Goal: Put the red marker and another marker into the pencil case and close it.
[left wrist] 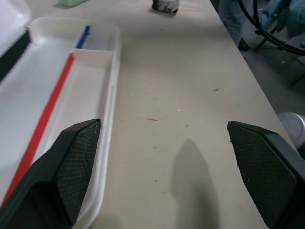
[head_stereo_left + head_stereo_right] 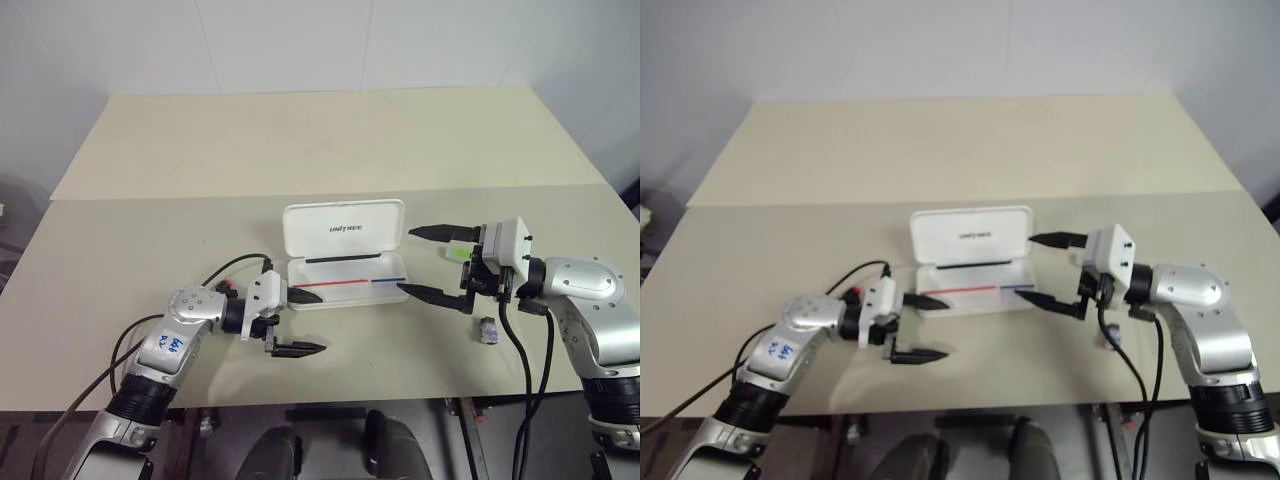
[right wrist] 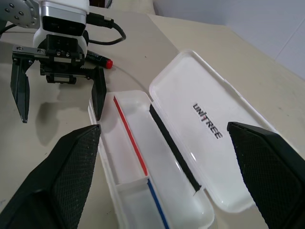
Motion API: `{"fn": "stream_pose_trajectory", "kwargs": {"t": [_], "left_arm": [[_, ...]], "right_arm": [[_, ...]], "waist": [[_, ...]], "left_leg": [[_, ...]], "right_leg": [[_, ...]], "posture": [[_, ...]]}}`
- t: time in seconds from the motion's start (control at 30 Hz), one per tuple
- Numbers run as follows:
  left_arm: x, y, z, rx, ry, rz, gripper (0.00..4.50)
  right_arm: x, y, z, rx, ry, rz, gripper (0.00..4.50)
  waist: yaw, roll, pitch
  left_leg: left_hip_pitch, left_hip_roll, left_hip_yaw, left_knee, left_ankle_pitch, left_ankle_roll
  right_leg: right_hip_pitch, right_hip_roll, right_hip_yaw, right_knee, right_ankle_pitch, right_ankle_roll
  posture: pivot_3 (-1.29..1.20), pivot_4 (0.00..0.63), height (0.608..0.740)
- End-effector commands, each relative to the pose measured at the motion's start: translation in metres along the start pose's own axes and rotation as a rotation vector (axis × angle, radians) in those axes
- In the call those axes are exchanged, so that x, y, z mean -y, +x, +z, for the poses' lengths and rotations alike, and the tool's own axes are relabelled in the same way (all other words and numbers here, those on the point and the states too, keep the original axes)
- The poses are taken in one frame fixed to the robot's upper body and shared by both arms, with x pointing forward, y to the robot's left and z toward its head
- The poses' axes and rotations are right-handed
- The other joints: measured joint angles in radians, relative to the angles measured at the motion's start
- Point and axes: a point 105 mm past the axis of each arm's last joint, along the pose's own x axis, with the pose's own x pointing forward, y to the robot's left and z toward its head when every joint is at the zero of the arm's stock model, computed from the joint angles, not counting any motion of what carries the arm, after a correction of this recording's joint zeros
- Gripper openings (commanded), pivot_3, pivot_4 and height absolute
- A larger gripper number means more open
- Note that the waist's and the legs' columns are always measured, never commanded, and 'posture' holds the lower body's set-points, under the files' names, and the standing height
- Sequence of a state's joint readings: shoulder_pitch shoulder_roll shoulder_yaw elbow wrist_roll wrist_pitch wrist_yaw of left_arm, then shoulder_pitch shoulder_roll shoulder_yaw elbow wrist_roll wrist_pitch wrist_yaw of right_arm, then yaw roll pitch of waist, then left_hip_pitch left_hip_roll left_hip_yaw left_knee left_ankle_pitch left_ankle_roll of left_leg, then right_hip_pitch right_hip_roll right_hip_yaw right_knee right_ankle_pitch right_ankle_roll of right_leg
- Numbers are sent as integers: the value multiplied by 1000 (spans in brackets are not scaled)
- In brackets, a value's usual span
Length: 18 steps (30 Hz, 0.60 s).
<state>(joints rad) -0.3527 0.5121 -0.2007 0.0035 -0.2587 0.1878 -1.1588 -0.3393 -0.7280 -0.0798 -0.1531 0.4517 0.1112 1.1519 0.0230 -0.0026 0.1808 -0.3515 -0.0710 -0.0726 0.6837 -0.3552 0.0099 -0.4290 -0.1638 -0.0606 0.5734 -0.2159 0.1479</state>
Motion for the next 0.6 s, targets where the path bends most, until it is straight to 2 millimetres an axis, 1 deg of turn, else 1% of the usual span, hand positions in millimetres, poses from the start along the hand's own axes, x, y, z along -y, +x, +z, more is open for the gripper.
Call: {"fn": "stream_pose_trajectory", "kwargs": {"t": [0.03, 0.2, 0.3, 0.4, 0.53, 0.6], "left_arm": [[2, 0, 1, 11, 4, -16, 4491], [-2, -9, 23, 95, 103, 22, 4491], [-4, -13, 33, 120, 146, 40, 4491], [-7, -18, 47, 148, 206, 62, 4491], [-7, -21, 55, 169, 233, 75, 4491], [-5, -25, 65, 197, 236, 79, 4491]], "right_arm": [[2, 2, 7, 25, -23, 2, 4500], [4, 6, 7, 35, -21, 9, 4500], [4, 8, 7, 42, -19, 13, 4500], [3, 11, 6, 51, -15, 19, 4500], [3, 14, 5, 58, -12, 26, 4500], [1, 16, 5, 64, -7, 33, 4500]], "waist": [[-1, 0, 0], [-1, 0, 0], [0, 0, 0], [0, 0, 0], [1, 0, 0], [0, 0, 0]], "left_leg": [[0, 0, 0, 0, 0, 0], [0, 0, 0, 0, 0, 0], [0, 0, 0, 0, 0, 0], [-1, 0, 0, 0, 0, 0], [0, 0, 0, 0, 0, 0], [0, 0, 0, 0, 0, 0]], "right_leg": [[0, 0, 0, 0, 0, 0], [0, 0, 0, 0, 0, 0], [0, 0, 0, 0, 0, 0], [0, 0, 0, 0, 0, 0], [0, 0, 0, 0, 0, 0], [0, 0, 0, 0, 0, 0]], "posture": [[0, 150, 740], [0, 150, 740], [0, 150, 740], [0, 150, 740], [0, 150, 740], [0, 150, 740]]}}
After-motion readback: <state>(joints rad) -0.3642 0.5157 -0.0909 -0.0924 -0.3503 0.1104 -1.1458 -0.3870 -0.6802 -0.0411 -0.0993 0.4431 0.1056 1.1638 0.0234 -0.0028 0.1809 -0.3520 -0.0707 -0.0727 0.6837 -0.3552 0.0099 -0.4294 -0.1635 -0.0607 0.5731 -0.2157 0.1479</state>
